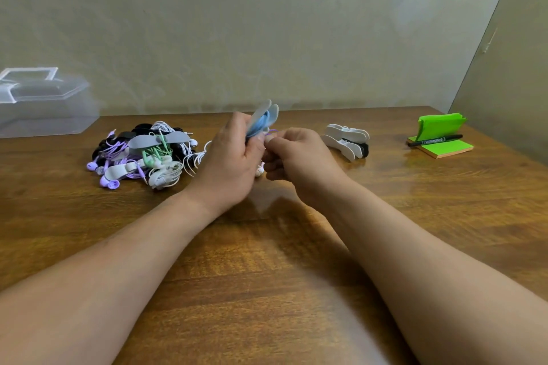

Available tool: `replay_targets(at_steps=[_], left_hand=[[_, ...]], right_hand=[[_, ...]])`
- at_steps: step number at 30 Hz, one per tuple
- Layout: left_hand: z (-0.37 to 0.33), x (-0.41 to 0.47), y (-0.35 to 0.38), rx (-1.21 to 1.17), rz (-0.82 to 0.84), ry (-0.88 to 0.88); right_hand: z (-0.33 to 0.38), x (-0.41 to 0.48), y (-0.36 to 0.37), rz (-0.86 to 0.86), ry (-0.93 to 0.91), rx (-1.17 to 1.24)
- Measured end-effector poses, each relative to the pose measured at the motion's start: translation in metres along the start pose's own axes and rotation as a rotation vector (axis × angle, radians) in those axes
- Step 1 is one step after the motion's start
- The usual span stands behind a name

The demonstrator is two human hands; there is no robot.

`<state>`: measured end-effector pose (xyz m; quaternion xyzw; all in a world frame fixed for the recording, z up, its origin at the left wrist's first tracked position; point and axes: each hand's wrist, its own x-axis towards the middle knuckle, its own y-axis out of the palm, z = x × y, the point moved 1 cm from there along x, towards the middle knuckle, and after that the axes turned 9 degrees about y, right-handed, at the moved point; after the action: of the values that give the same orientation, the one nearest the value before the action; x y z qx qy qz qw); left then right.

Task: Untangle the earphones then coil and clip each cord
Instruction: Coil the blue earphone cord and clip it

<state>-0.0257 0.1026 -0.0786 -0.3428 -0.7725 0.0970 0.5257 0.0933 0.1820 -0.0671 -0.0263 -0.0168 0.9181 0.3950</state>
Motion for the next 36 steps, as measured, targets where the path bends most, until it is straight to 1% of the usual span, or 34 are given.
replay_targets(at_steps=[1, 3, 4, 5, 8, 10, 12, 15, 17, 22, 26, 30, 33, 36], left_hand=[[0.002, 0.000, 0.000, -0.103, 0.000, -0.092], [0.001, 0.000, 0.002, -0.463, -0.039, -0.312], [-0.001, 0.000, 0.004, -0.631, -0.078, -0.396], [-0.003, 0.000, 0.004, -0.739, -0.122, -0.445], [-0.008, 0.001, 0.006, -0.840, -0.201, -0.494], [-0.009, 0.001, 0.006, -0.861, -0.207, -0.508], [-0.006, 0.002, 0.006, -0.871, -0.199, -0.528], [-0.003, 0.001, 0.004, -0.889, -0.142, -0.530], [-0.003, 0.000, 0.003, -0.902, -0.112, -0.489], [-0.002, -0.002, 0.000, -0.824, -0.100, -0.420], [-0.002, -0.002, -0.002, -0.743, -0.050, -0.386], [0.000, -0.003, -0.007, -0.606, 0.020, -0.317], [0.000, -0.003, -0.007, -0.602, -0.004, -0.328], [0.001, -0.003, -0.004, -0.565, -0.050, -0.347]], right_hand=[[-0.002, 0.002, 0.001, -0.010, -0.021, -0.024], [-0.003, 0.004, 0.001, -0.009, -0.032, -0.018], [-0.004, 0.004, 0.001, 0.010, -0.018, 0.018], [-0.003, 0.004, 0.001, 0.043, 0.008, 0.070], [-0.002, 0.005, 0.002, 0.151, 0.106, 0.236], [-0.002, 0.005, 0.001, 0.182, 0.131, 0.262], [-0.002, 0.004, 0.002, 0.176, 0.116, 0.256], [-0.002, 0.001, 0.007, 0.118, 0.047, 0.264], [-0.003, -0.001, 0.009, 0.080, -0.012, 0.244], [0.000, -0.002, 0.006, -0.003, -0.120, 0.017], [0.006, 0.000, -0.004, 0.000, -0.150, -0.108], [0.008, -0.001, -0.009, -0.004, -0.232, -0.208], [0.007, -0.001, -0.008, -0.036, -0.311, -0.299], [0.004, 0.001, -0.005, -0.087, -0.328, -0.337]])
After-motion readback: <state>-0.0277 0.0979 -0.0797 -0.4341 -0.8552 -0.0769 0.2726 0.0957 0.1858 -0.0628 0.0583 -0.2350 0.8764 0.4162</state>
